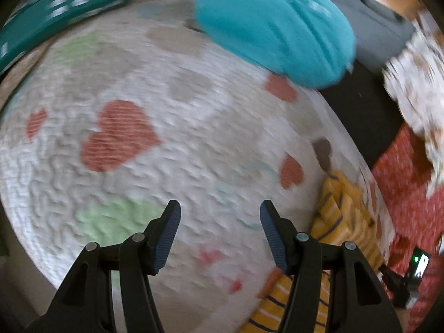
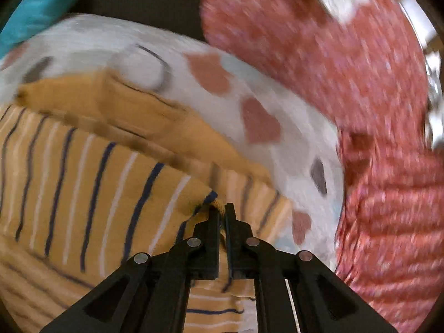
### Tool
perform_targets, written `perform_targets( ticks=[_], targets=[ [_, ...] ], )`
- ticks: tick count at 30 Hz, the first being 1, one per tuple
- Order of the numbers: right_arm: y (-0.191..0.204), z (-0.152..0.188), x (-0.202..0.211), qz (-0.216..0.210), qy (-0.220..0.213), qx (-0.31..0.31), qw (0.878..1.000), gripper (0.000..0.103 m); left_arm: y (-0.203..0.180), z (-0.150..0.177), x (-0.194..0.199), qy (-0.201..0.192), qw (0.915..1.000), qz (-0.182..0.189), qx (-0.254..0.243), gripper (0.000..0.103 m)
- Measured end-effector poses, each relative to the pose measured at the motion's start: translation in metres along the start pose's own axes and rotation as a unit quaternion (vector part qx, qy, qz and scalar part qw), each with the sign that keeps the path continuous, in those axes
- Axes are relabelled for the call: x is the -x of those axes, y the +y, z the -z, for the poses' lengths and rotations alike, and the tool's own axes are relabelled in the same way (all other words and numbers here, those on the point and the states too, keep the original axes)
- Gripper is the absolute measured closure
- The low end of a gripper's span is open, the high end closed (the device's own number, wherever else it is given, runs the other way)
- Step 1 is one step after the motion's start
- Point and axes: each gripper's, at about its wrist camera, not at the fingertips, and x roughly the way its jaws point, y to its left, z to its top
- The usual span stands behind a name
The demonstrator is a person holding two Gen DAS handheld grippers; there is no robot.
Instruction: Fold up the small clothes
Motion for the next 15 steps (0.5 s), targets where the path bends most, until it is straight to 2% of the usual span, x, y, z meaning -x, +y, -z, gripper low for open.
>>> perform_targets(
  ticks=[1, 3, 4, 5, 8, 11, 15],
  targets=[
    [-0.006, 0.003, -0.003, -0.018, -0.001, -0.016, 1.000, 0.095, -0.010, 0.004, -0.004, 0.008, 0.9999, 0.003, -0.014, 0.044],
    [-0.026, 0.010, -0.002, -0.056, -0.011, -0.067, 0.996, 0.076, -0.027, 0.010, -0.012, 0.021, 0.9990, 0.007, -0.039, 0.044],
    [-0.035, 0.014, 0.001, -0.066, -0.017, -0.085, 0.994, 0.058, -0.035, 0.014, -0.017, 0.028, 0.9982, 0.008, -0.053, 0.044],
    [-0.046, 0.020, 0.005, -0.080, -0.030, -0.112, 0.990, 0.051, -0.045, 0.018, -0.023, 0.036, 0.9972, 0.010, -0.064, 0.044],
    [-0.055, 0.034, 0.011, -0.124, -0.038, -0.146, 0.981, 0.051, -0.064, 0.025, -0.043, 0.060, 0.9948, 0.026, -0.078, 0.044],
    [-0.052, 0.039, 0.019, -0.170, -0.046, -0.154, 0.972, 0.052, -0.073, 0.030, -0.053, 0.064, 0.9954, 0.020, -0.068, 0.044],
    [-0.008, 0.015, 0.051, -0.294, -0.069, -0.127, 0.945, 0.052, -0.081, 0.037, -0.065, 0.074, 0.9939, 0.010, -0.081, 0.044]
  ],
)
